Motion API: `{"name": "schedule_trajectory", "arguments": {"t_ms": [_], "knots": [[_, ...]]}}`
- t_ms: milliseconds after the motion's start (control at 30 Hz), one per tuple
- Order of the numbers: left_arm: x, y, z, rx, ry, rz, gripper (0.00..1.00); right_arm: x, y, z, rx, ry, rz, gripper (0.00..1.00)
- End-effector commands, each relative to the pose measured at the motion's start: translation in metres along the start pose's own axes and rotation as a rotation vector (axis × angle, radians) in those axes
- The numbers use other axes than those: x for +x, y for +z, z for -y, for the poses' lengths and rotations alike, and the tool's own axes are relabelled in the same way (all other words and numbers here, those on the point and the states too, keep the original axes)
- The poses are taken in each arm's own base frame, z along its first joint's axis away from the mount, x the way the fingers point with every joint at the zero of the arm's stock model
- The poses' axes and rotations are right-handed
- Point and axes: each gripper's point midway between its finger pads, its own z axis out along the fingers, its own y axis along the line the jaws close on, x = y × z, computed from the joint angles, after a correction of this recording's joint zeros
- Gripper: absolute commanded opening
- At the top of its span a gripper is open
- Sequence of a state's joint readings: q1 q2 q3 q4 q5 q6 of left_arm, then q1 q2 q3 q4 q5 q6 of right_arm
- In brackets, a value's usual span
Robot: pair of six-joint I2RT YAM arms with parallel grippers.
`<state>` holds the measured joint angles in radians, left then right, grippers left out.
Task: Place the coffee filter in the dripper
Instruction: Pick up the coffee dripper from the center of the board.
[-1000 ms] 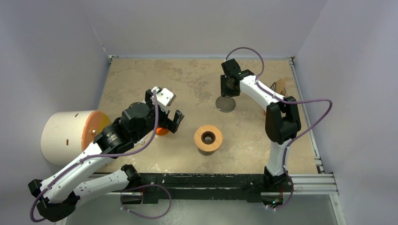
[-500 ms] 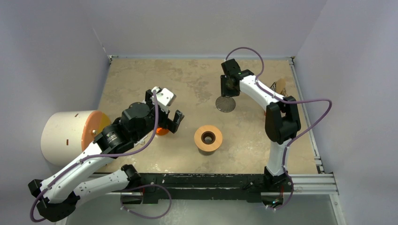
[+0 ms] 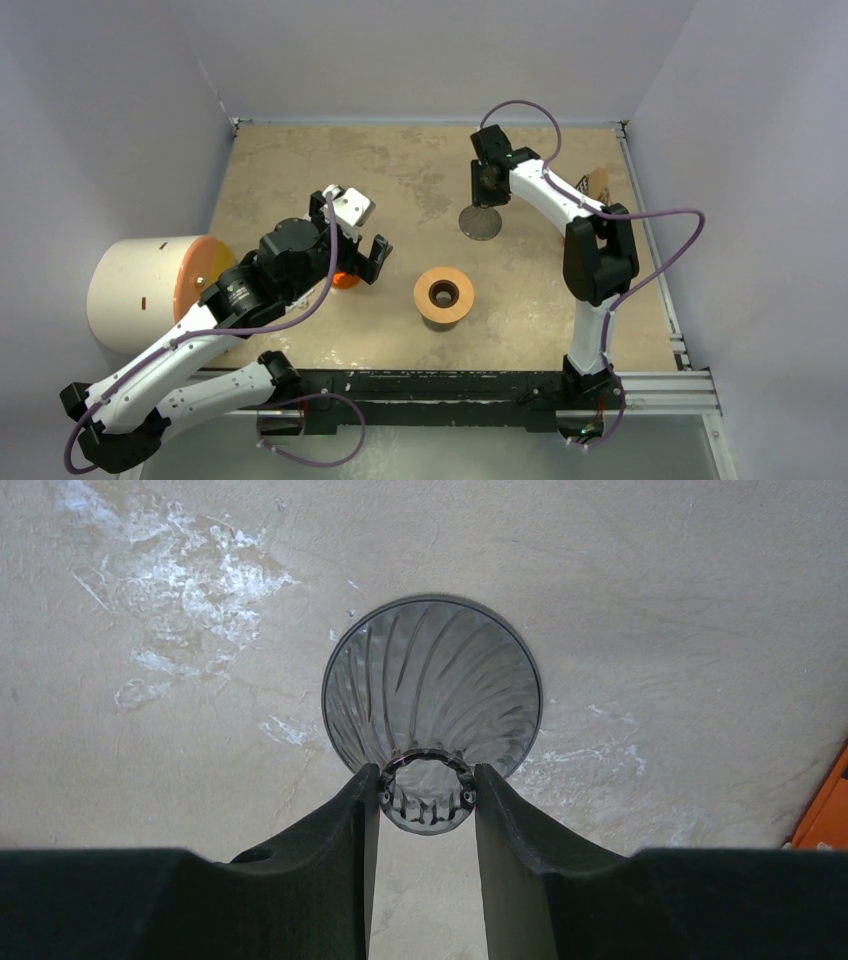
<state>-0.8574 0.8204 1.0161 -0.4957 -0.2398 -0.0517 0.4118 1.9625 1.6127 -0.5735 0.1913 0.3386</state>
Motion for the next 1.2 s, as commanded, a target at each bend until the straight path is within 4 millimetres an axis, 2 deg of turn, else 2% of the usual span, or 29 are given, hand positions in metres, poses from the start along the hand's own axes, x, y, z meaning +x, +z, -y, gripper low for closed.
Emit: {"name": "schedule_trajectory", "arguments": {"t_ms": [0,267,467,600,767,967,1167], "knots": [[-0.007,-0.002,-0.001,0.000,-0.018,0.028,1.00,-0.026,-0.021,0.002,0.008,0.005,0.073,0.19],[-0.004,0.002,-0.001,-0.009,-0.021,0.008,1.00,-0.049,-0.065,0.003,-0.017,0.017,0.164,0.17],[-0.002,0.008,-0.001,-0.030,-0.075,-0.013,1.00,-0.063,-0.107,0.004,-0.055,0.030,0.263,0.17],[-0.006,0.008,0.011,0.024,-0.130,-0.020,1.00,-0.059,-0.136,-0.005,-0.153,0.052,0.301,0.17],[-0.012,0.006,0.023,0.073,-0.214,-0.024,1.00,-0.051,-0.183,-0.017,-0.290,0.088,0.374,0.16],[-0.014,0.012,0.048,0.176,-0.341,-0.034,1.00,-0.027,-0.226,-0.033,-0.481,0.117,0.435,0.16],[-0.023,0.017,0.067,0.242,-0.504,-0.038,0.99,-0.004,-0.260,-0.040,-0.635,0.158,0.501,0.15]]}}
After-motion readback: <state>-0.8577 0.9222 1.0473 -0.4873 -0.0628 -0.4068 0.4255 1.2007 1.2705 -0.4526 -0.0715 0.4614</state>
